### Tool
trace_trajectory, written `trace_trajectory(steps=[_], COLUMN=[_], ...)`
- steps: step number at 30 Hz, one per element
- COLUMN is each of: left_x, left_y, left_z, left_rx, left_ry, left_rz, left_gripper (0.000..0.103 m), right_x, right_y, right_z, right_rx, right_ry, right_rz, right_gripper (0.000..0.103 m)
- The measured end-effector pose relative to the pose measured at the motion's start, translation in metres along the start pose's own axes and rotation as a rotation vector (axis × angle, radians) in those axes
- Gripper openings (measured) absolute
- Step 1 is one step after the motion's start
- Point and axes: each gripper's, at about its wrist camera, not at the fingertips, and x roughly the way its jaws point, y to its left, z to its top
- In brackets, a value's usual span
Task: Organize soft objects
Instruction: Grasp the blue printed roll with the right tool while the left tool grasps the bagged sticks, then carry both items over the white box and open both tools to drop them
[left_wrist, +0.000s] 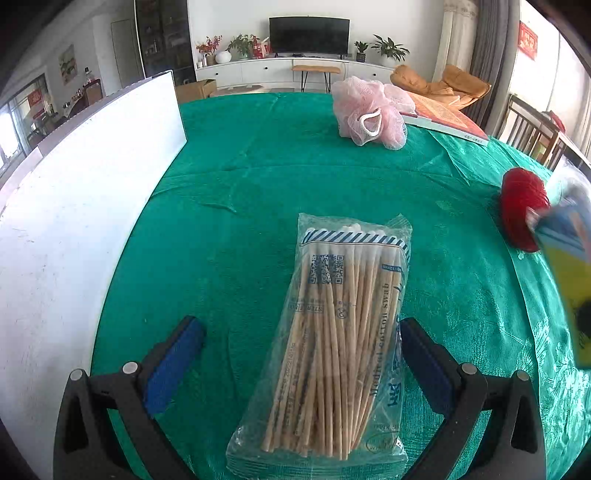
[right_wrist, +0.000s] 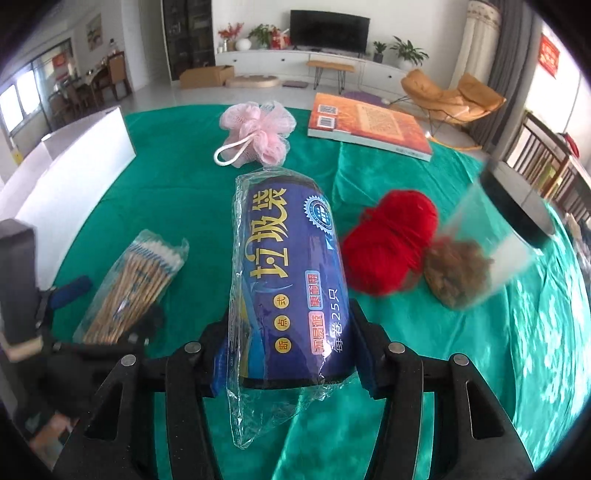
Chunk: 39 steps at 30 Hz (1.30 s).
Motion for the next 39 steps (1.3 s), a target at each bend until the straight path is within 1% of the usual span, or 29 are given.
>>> trace_trajectory(steps=[3,6,7,9,11,12,13,14,15,16,17,18,21,22,24,27,29,31,33,34,36,38,39], left_x=[0.000,0.000,-0.001,-0.003,-0.003,-0.003,-0.004,-0.007,-0.011,-0.013,-0.016,-0.021,-0.045,-0.056,-0.080,-0.117,-0.142,-0.168,-0.191,-0.203,-0.221,-0.233,-0.235], left_y=[0.000,-0.001,-0.001,-0.003,-0.006,-0.009,-0.012,-0.015,-0.020,-0.026,-0.030,-0.031,-0.029,-0.026,-0.020,0.006,0.034,0.070,0.111,0.133,0.173,0.210,0.225], left_z=[0.000,0.000,-0.001,-0.001,-0.001,0.000,0.000,0.001,0.003,0.005,0.006,0.005,-0.007,-0.013,-0.022,-0.029,-0.028,-0.028,-0.028,-0.030,-0.034,-0.042,-0.047], left_rx=[0.001,0.003,0.002,-0.001,0.004,0.016,0.026,0.041,0.063,0.101,0.124,0.121,0.059,0.042,0.021,-0.034,-0.073,-0.115,-0.152,-0.167,-0.190,-0.218,-0.233], left_ry=[0.000,0.001,0.004,0.035,0.068,0.074,0.068,0.059,0.048,0.052,0.059,0.057,0.067,0.063,0.053,0.031,0.004,-0.035,-0.079,-0.103,-0.147,-0.175,-0.180], left_rz=[0.001,0.005,0.008,0.014,0.005,-0.001,-0.011,-0.018,-0.037,-0.028,-0.054,-0.094,-0.245,-0.291,-0.361,-0.441,-0.461,-0.451,-0.415,-0.379,-0.268,-0.125,-0.055], left_gripper=[0.103,0.103,0.103,0.103,0.103,0.102,0.094,0.074,0.058,0.038,0.032,0.030,0.029,0.029,0.029,0.029,0.029,0.029,0.029,0.029,0.029,0.030,0.033], right_x=[-0.033,-0.045,-0.045,-0.045,-0.040,-0.038,-0.038,-0.037,-0.039,-0.040,-0.041,-0.041,-0.044,-0.046,-0.047,-0.057,-0.071,-0.090,-0.109,-0.118,-0.133,-0.140,-0.140], right_y=[-0.037,-0.087,-0.104,-0.134,-0.155,-0.162,-0.167,-0.169,-0.170,-0.170,-0.170,-0.170,-0.165,-0.161,-0.147,-0.119,-0.086,-0.048,-0.004,0.021,0.073,0.125,0.150], right_z=[-0.042,-0.081,-0.090,-0.102,-0.107,-0.108,-0.109,-0.108,-0.108,-0.108,-0.108,-0.109,-0.112,-0.112,-0.112,-0.108,-0.095,-0.076,-0.051,-0.039,-0.015,0.003,0.010], right_rx=[0.125,0.276,0.325,0.419,0.491,0.525,0.559,0.579,0.588,0.594,0.603,0.611,0.608,0.599,0.575,0.579,0.528,0.460,0.377,0.329,0.233,0.160,0.138], right_ry=[-0.047,-0.083,-0.079,-0.083,-0.079,-0.083,-0.090,-0.095,-0.099,-0.101,-0.101,-0.103,-0.106,-0.108,-0.111,-0.129,-0.154,-0.181,-0.199,-0.206,-0.208,-0.192,-0.174], right_rz=[-0.032,-0.100,-0.127,-0.145,-0.144,-0.123,-0.099,-0.085,-0.074,-0.062,-0.046,-0.030,-0.009,0.001,0.042,0.171,0.235,0.306,0.391,0.435,0.528,0.623,0.675], right_gripper=[0.057,0.057,0.057,0.057,0.057,0.057,0.057,0.057,0.057,0.057,0.057,0.057,0.057,0.057,0.057,0.057,0.057,0.057,0.057,0.057,0.057,0.057,0.057])
